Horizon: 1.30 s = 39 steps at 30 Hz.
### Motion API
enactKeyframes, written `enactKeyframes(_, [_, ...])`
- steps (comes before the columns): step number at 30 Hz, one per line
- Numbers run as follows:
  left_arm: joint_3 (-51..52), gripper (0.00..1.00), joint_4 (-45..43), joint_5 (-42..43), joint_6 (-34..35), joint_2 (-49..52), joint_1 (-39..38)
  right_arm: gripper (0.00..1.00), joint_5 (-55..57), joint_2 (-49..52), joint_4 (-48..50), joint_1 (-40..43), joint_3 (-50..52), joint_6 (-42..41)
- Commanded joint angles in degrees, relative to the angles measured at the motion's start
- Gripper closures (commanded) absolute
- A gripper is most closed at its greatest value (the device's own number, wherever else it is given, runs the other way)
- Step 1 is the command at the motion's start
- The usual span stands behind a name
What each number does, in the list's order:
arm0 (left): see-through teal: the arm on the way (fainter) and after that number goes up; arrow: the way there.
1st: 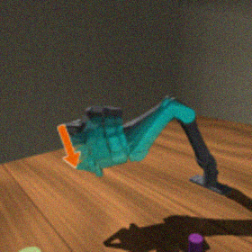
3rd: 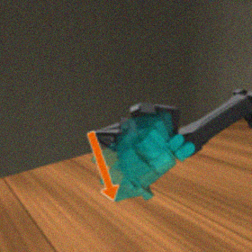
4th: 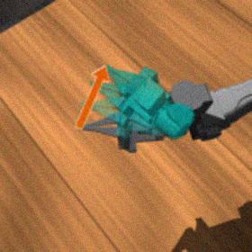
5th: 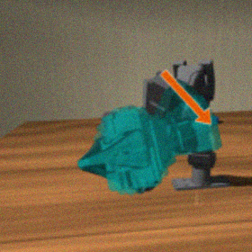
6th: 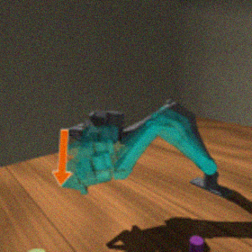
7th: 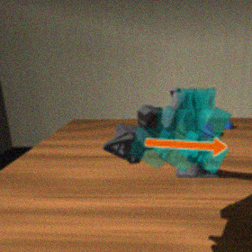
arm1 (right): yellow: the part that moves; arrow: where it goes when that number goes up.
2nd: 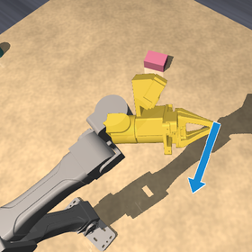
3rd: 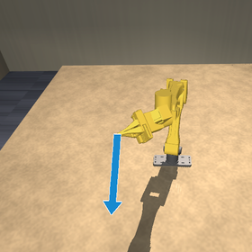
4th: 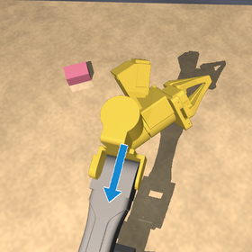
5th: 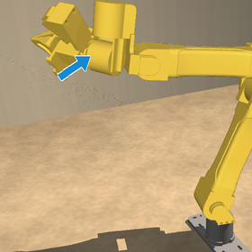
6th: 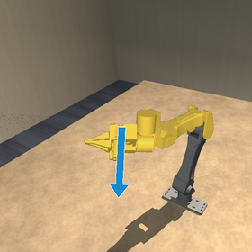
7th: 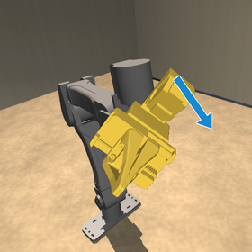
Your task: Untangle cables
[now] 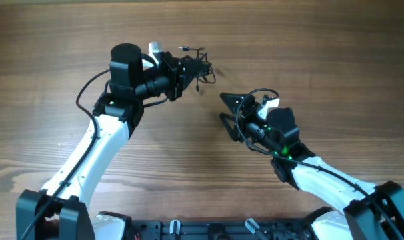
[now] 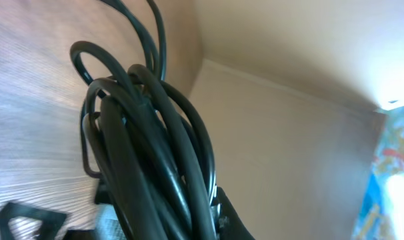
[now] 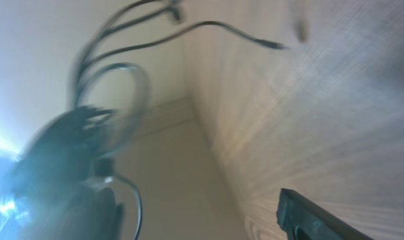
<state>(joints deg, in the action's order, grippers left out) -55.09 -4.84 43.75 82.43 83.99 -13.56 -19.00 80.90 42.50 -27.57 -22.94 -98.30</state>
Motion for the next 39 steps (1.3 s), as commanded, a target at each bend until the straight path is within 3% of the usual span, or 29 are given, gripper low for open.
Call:
enactKeyframes(1, [-0.81, 0.96, 3.85, 0.04, -4.04, -0.94, -0.22, 0.16, 3.23, 0.26, 0.50, -0.11, -0.31, 5.86])
enactKeyframes(11, [-0.81, 0.96, 1.77, 7.48, -4.02, -0.96, -4.46, 0.16, 0.61, 2.16, -1.33, -0.52, -0.33, 7.43])
enactKeyframes(18, [-0.81, 0.96, -5.01, 7.89, -3.45, -0.96, -9.77, 0.16, -7.30, 5.68, -2.49, -2.01, -0.33, 22.86])
enactKeyframes(21, [-0.81, 0.96, -11.13, 8.79, 2.08, -0.96, -9.73, 0.17, -9.60, 6.16, -7.98, -2.01, -0.31, 27.89])
enactKeyframes(26, [-0.81, 0.96, -18.80, 8.70, 6.69, -0.96, -9.60, 0.28, -9.66, 6.16, -10.95, -1.99, -0.31, 35.21])
enactKeyframes(33, [-0.81, 0.96, -24.74, 8.76, 16.09, -0.96, -5.25, 0.28, -10.05, 6.14, -19.65, -1.99, -0.31, 40.30])
enactKeyframes(37, [-0.81, 0.96, -23.50, 8.48, 18.56, -0.94, -4.63, 0.21, -20.68, 5.44, -16.00, 0.31, -0.31, 43.71])
enactKeyframes(38, [-0.81, 0.96, -22.10, 8.52, 18.56, -0.96, -4.72, 0.09, -25.90, 4.61, -14.16, 2.51, -0.31, 44.33])
enactKeyframes(39, [-0.81, 0.96, -21.03, 8.52, 18.56, -0.96, -4.87, 0.07, -29.62, 3.82, -12.98, 4.76, -0.31, 44.15])
